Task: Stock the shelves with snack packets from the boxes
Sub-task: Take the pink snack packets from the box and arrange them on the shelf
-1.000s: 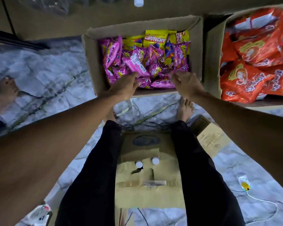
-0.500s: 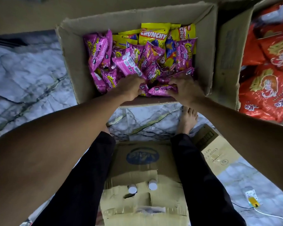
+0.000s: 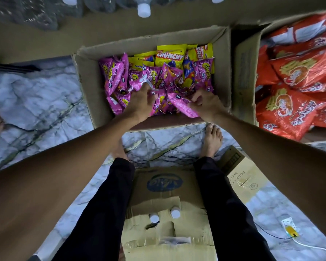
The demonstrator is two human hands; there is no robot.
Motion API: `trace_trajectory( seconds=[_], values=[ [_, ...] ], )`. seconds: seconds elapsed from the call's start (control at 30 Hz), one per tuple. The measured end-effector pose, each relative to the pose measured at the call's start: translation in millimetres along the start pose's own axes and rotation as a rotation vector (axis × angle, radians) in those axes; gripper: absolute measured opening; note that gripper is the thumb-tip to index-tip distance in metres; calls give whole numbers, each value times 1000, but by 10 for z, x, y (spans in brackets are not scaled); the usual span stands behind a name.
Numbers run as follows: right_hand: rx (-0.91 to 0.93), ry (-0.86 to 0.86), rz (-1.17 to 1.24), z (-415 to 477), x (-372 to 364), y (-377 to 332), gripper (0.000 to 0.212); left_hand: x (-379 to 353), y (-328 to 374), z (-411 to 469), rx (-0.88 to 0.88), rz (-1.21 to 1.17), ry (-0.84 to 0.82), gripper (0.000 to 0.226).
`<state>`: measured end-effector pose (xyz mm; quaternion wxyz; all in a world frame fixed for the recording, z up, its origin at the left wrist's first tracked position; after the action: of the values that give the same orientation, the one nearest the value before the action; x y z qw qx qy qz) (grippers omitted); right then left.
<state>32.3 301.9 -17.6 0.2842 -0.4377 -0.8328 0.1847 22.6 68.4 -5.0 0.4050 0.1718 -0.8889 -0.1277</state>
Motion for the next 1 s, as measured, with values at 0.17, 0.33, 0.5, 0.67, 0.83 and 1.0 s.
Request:
trace_trajectory(
  seconds=[0.17,0.33,0.5,0.67,0.83,1.0],
  values=[
    [-79,39,279,-149,-70,-153,61,176,95,-163,132,-288,18,19],
    [-179,-93,424,-397,-204,-383,64,338,183,-455,282,-528,-73,49],
    [-159,-81,522,-809,-193,-692,59,655,338,-898,348,-708,-164,22],
    [-125,-54,561,-1278,-155,-1020,81,1003,439,-1350,362,-852,-160,13],
    [-122,-28,610,-1793,-19,-1435,115,1397,550,-1779,432,-905,-115,27],
    [-92,-15,592,-2430,202,-1854,114,1826,626,-2208,434,-1000,-35,22]
  ],
)
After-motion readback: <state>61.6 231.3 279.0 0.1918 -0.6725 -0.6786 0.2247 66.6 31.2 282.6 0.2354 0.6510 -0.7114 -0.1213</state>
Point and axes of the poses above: each hand's wrist, its own z-axis towards the middle knuckle, its own x-axis out of the back of the hand, y = z × x, the point moved 3 cm from there along z, towards the middle knuckle, and after that the axes turned 15 degrees about z, right-handed, at the moved point
